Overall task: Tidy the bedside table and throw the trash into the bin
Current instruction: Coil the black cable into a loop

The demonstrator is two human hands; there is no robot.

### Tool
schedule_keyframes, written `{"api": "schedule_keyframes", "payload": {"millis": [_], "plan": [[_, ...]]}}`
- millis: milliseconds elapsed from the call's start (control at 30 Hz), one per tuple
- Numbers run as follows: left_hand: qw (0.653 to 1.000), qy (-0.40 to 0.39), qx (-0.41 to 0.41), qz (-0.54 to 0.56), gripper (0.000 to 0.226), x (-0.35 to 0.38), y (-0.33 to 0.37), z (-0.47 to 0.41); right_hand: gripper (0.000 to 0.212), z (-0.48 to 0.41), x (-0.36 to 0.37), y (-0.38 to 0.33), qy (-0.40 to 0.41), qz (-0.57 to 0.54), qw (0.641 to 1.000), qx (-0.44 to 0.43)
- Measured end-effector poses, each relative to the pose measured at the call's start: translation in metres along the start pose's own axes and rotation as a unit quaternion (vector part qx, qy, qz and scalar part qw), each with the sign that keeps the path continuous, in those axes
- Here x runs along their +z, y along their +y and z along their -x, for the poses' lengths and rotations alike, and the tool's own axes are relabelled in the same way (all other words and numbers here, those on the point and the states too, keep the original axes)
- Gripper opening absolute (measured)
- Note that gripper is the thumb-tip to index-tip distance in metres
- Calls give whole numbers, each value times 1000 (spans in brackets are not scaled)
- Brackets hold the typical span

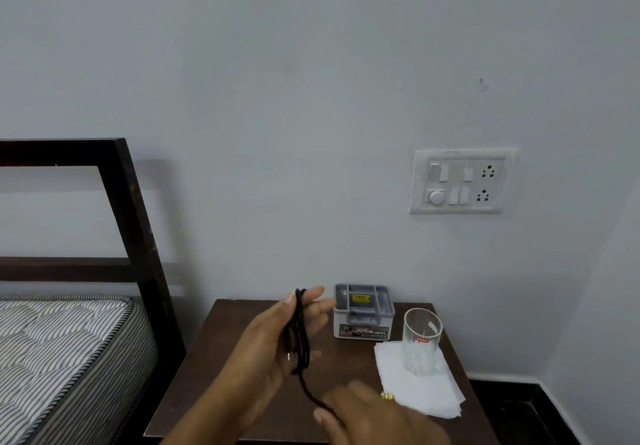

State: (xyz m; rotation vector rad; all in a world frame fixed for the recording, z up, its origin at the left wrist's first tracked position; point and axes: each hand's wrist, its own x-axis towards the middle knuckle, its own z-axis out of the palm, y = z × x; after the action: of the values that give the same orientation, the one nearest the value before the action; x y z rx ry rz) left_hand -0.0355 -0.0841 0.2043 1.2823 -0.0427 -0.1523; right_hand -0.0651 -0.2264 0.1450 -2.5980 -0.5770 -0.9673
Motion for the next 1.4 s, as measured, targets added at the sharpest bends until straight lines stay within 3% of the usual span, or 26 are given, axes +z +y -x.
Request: {"api": "schedule_keyframes", "payload": {"millis": [133,233,267,333,433,533,567,667,733,767,800,833,867,933,967,1000,1034,1100,1267,1300,1400], "plan": [[995,-54,-31,-78,39,8,-4,10,28,-39,-64,3,-20,-1,999,-31],[982,-110,-66,-141,39,14,-5,17,26,-58,-71,13,-114,-17,993,8],[979,-120,-97,-130,40,16,-5,19,28,-63,-70,19,-142,-83,986,22],[974,-125,-163,-92,40,15,-3,22,24,-66,-67,30,-195,-280,938,63],[963,-161,-216,-13,47,16,1,24,9,-61,-56,36,-169,-444,870,135],[957,-172,-224,58,54,18,3,21,9,-49,-47,30,-177,-540,788,237],[958,-168,-220,71,54,19,4,21,14,-45,-44,27,-179,-581,744,277],[961,-148,-209,99,48,21,3,25,23,-35,-37,21,-185,-730,549,363],[957,-162,-209,118,41,23,4,28,41,-30,-31,22,-182,-785,463,368],[954,-170,-211,128,38,23,5,29,53,-28,-26,23,-180,-802,439,362],[950,-177,-216,137,37,24,7,30,61,-27,-21,25,-181,-806,442,351],[947,-183,-223,144,37,24,8,30,61,-27,-18,27,-185,-792,473,338],[944,-189,-230,146,38,23,10,31,57,-28,-18,30,-187,-758,534,324],[937,-196,-248,147,40,20,9,31,50,-30,-21,37,-186,-646,688,272],[935,-194,-258,145,42,19,9,30,41,-32,-23,40,-188,-597,741,244],[935,-187,-266,143,44,18,8,29,26,-32,-23,41,-194,-566,770,224],[937,-175,-268,140,45,18,7,27,10,-32,-23,41,-196,-556,778,219],[945,-143,-263,131,45,17,7,23,5,-32,-22,34,-195,-581,752,241],[971,-43,-232,47,40,15,11,20,24,-24,-23,22,-171,-713,589,339],[975,-30,-218,17,39,15,12,22,30,-23,-22,21,-168,-722,579,340],[979,-37,-199,-27,41,18,14,27,49,-20,-18,17,-161,-690,628,321]]}}
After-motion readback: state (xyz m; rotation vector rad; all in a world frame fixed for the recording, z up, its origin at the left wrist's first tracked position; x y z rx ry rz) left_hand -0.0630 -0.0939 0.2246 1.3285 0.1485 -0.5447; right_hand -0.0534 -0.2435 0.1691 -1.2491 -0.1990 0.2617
